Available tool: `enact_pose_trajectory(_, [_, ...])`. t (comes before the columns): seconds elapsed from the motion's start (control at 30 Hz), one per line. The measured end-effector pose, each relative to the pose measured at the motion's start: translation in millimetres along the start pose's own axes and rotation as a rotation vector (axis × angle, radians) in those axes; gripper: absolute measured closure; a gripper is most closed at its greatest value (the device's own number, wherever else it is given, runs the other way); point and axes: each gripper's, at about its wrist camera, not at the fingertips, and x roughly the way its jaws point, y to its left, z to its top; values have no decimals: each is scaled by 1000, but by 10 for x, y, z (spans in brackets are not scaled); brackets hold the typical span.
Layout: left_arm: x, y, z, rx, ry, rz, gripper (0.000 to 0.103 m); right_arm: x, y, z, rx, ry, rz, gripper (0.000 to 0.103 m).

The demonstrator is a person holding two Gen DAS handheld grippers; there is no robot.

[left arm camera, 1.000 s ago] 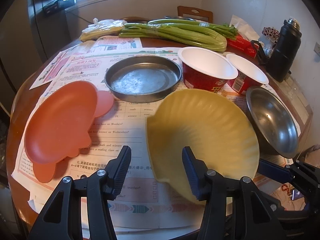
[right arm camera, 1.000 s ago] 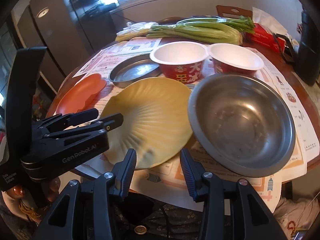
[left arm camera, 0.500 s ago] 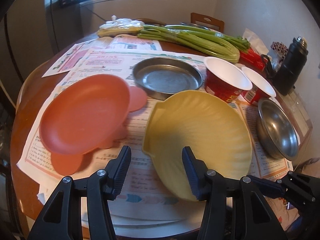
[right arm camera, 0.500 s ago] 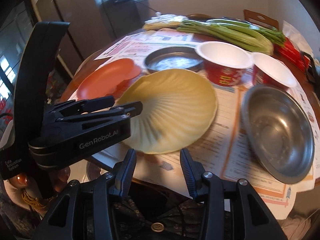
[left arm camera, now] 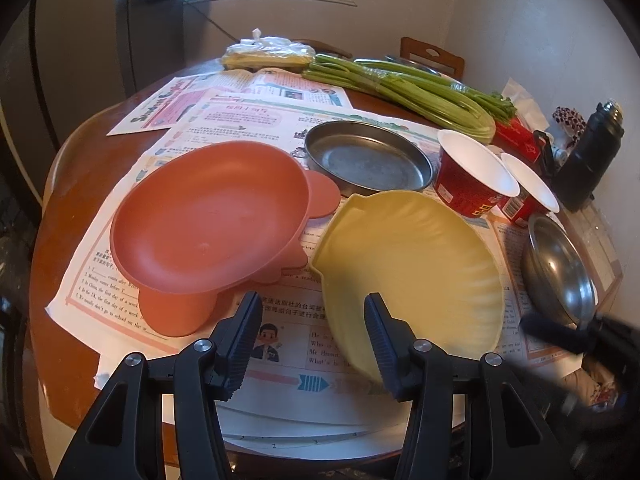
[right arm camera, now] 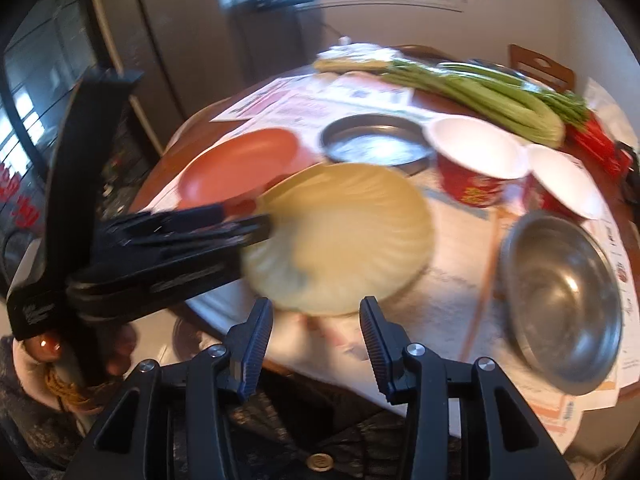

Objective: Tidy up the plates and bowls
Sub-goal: 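Lift the yellow shell plate with the left tool and carry it over the pink plate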

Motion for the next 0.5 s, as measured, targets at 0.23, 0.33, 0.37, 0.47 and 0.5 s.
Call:
enact_pose_trajectory(0.23, [15,-57,-49,8,15,-3,48,117,-311,297,19,-14,-52,57])
enact_pose_trajectory(0.33, [49,-76,-86,6,36,-13,48,258,-367,426,-3,4,-73,57])
enact_pose_trajectory(0.37, [58,-79,-88,4,39,-10,48,307,-378,457,-7,10,-80,57])
enact_pose_trajectory(0.47, [84,-91,-78,-3,45,-20,48,439,-398,541,-12,21,-82,57])
enact_pose_trajectory(0.5, [95,-97,-75,-3,44,-19,48,463,-401,544,-8,22,-81,57])
